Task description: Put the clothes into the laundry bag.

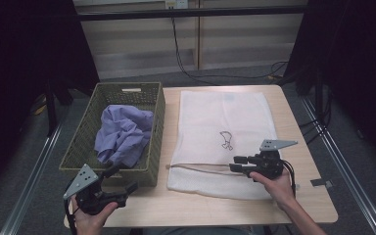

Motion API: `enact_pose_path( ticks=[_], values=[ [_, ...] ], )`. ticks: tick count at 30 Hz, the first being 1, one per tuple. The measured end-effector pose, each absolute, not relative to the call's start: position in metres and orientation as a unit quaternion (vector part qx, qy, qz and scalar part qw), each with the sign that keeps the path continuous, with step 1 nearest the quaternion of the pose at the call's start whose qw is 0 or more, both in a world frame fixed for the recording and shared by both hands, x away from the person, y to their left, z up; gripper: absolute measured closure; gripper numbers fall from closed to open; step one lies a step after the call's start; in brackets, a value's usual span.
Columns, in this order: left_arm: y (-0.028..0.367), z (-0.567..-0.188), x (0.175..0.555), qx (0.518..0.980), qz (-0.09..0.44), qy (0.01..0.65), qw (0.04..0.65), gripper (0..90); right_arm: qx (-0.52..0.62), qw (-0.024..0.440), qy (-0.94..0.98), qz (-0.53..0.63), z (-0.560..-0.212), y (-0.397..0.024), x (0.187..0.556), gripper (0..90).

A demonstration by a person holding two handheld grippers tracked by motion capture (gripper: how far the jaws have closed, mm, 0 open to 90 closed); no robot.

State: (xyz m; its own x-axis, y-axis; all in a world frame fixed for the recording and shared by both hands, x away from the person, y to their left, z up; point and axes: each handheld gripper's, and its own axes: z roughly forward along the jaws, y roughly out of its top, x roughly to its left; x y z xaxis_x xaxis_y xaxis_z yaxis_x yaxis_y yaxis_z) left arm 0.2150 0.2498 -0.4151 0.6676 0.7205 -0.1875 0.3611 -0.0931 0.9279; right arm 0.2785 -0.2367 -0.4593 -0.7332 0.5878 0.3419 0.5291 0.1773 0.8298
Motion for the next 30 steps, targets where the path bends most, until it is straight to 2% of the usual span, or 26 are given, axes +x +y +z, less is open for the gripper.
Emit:
enact_pose_path(
  ticks=[7, 12, 21, 26, 30],
  values=[
    [0.247, -0.415, 0.216, 0.718, 0.159, 0.376, 0.563, 12.1, 0.339, 0.024, 0.779, 0.527, -0.445, -0.227, 0.298, 64.0],
    [0.245, -0.415, 0.217, 0.723, 0.158, 0.368, 0.563, 11.7, 0.344, 0.011, 0.774, 0.531, -0.458, -0.221, 0.307, 70.0],
    [0.248, -0.415, 0.217, 0.725, 0.164, 0.369, 0.558, 11.2, 0.354, 0.02, 0.797, 0.488, -0.481, -0.214, 0.312, 69.1],
    [0.246, -0.415, 0.218, 0.727, 0.164, 0.368, 0.556, 11.3, 0.355, 0.016, 0.809, 0.468, -0.492, -0.21, 0.315, 64.3],
    [0.246, -0.415, 0.218, 0.726, 0.161, 0.366, 0.56, 10.3, 0.351, 0.023, 0.822, 0.448, -0.498, -0.206, 0.316, 66.4]
  ],
)
